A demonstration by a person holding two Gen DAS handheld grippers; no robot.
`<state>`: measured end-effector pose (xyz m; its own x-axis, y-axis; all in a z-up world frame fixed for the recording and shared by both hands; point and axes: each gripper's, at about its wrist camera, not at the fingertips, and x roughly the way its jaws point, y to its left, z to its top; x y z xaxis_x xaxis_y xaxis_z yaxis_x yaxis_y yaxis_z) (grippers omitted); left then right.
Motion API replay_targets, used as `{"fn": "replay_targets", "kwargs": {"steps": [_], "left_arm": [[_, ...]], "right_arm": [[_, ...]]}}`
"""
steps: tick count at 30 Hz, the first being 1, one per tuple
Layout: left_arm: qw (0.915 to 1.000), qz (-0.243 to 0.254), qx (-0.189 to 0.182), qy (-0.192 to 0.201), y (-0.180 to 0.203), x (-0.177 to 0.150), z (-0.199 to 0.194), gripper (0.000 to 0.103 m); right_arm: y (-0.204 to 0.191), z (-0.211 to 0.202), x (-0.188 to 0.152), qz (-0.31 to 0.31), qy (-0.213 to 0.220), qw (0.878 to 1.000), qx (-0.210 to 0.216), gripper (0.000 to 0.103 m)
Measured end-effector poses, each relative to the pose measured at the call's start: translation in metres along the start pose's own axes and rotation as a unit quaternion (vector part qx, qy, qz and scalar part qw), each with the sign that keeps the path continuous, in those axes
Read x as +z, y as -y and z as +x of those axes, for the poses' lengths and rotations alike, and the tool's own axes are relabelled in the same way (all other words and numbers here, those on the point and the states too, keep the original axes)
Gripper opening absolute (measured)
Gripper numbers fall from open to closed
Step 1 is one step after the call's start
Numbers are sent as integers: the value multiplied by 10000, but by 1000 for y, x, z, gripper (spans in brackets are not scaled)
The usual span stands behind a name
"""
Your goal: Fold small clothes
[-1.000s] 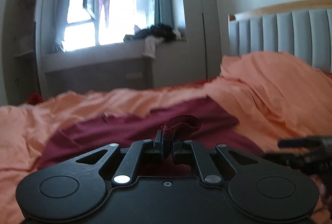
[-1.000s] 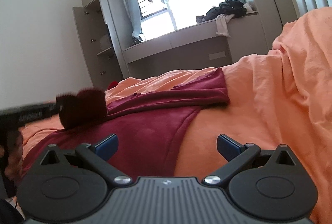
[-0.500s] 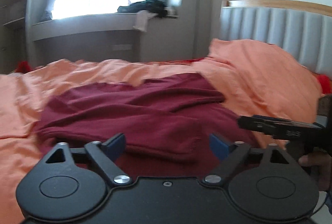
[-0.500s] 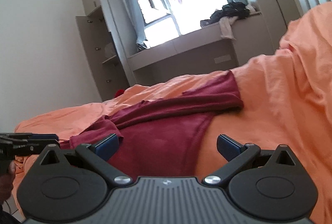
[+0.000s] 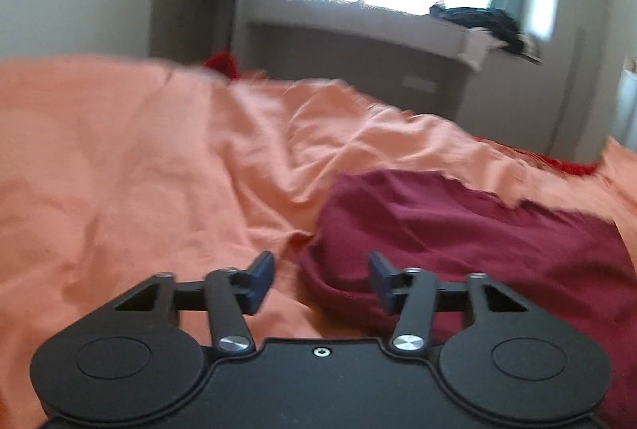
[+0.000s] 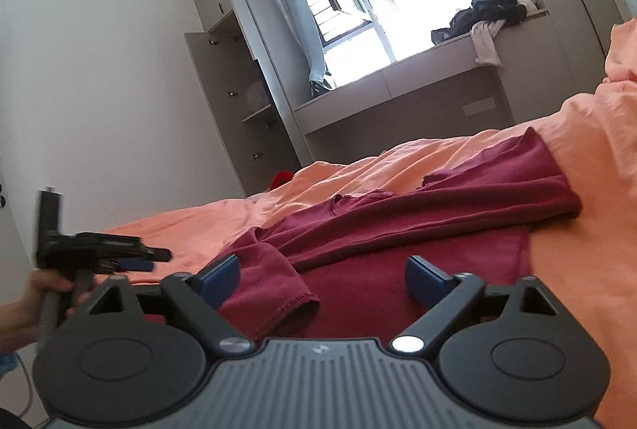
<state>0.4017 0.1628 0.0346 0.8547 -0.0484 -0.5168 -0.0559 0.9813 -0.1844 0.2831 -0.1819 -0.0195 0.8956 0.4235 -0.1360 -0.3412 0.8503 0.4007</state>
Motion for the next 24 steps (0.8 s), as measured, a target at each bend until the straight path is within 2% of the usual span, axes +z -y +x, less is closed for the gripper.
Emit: {"fn": "replay_targets", "kwargs": {"steps": [2,3,5,6,9,12,13,14,16,19,21,24], "left_arm": [[9986,-485,-71,-176,-13,5,22,40],[9977,-631,-92,-240,-17,7,31,39],[9959,-824,-46,-367,-22,4,45,30],[9951,-875,-20,-468,-23,4,52,29],[9929,-901,22,-780,-25,-1,67,28],[9913,-990,-174,-849,-27,-2,72,28],[9899,-1096,-269,-853,-30,-1,74,22],[9878,-1237,-365,-874,-33,0,77,2],[9834,-1559,-508,-782,-39,-1,77,3],[9788,-1890,-716,-340,-46,-2,65,2],[9743,-2162,-610,-189,-52,-6,58,1],[9641,-2596,-539,-162,-62,-12,53,1]], "right_arm": [[-2,6,-1,-70,6,10000,-4,85],[-2,10,-1,-101,-15,9999,-13,79],[-1,15,-4,-94,-75,9999,-45,68],[0,18,-6,-95,-93,9999,-79,63],[2,21,-10,-103,-70,9999,-69,61],[1,23,-13,-214,-96,9997,-99,63],[-1,23,-14,-278,-101,9995,-123,63],[-3,23,-14,-334,-107,9993,-147,63],[-6,23,-15,-449,-118,9987,-202,63],[-9,25,-16,-583,-131,9978,-294,57],[-10,25,-18,-642,-129,9973,-320,57],[-10,28,-17,-652,-131,9973,-317,56]]}}
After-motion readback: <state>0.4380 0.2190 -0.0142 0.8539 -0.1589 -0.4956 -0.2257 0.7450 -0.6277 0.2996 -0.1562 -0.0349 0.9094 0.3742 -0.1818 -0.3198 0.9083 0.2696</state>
